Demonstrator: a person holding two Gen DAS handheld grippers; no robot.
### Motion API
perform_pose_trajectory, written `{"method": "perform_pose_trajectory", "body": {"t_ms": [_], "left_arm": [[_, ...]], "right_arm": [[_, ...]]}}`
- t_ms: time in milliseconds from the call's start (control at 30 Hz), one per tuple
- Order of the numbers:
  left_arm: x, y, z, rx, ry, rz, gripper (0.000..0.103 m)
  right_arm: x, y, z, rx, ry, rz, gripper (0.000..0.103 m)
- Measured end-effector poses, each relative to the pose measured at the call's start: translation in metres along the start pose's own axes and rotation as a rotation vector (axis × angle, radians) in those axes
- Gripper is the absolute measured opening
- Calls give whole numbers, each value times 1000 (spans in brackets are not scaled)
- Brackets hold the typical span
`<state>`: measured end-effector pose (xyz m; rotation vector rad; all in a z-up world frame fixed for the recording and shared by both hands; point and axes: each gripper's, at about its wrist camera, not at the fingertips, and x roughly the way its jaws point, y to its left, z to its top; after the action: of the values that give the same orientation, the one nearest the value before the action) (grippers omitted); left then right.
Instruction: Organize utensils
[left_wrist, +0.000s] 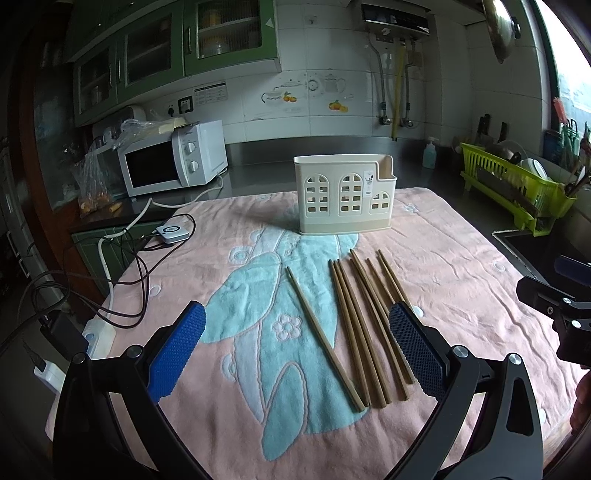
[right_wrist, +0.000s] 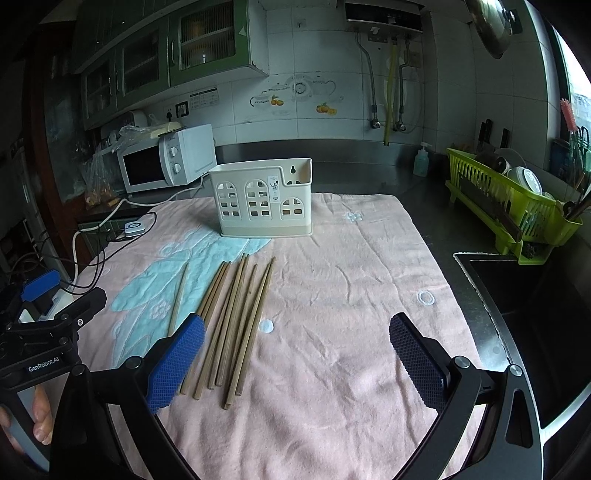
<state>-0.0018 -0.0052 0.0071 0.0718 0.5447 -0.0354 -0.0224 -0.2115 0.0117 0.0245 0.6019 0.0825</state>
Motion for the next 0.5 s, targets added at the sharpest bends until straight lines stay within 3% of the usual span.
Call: {"method": "perform_pose_trajectory", "body": {"t_ms": [500], "left_arm": [[-2, 7, -1, -15, -4, 13, 98]], "right_arm": [[-3, -2, 3, 1, -7, 2, 97]]}}
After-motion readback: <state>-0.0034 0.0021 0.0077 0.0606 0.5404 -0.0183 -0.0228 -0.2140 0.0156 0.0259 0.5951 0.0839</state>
